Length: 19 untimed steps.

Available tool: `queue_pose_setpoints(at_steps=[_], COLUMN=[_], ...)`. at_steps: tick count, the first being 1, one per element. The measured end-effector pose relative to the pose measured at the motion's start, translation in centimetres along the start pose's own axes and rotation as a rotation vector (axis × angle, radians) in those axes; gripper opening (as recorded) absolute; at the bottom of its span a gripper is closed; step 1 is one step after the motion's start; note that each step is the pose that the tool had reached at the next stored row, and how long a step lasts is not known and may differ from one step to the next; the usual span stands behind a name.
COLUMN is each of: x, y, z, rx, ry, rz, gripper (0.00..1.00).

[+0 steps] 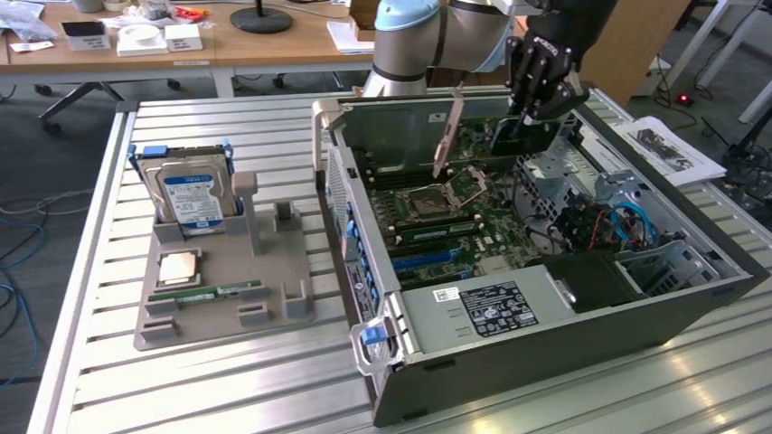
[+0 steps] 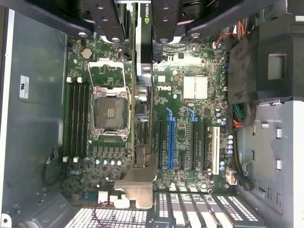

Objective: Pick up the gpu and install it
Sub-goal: 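Insert the gpu into the slot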

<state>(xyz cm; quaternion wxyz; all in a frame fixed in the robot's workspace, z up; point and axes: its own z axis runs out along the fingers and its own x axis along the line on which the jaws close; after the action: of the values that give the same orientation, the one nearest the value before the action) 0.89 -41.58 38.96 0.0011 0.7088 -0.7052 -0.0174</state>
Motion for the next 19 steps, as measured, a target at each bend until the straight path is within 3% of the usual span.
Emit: queue_pose_setpoints(at_steps=[19], x=[0.01], y=[0.86], z=[0.76], rx=[0.0020], ry=[0.0001], rz=[0.000], gripper=[0.27])
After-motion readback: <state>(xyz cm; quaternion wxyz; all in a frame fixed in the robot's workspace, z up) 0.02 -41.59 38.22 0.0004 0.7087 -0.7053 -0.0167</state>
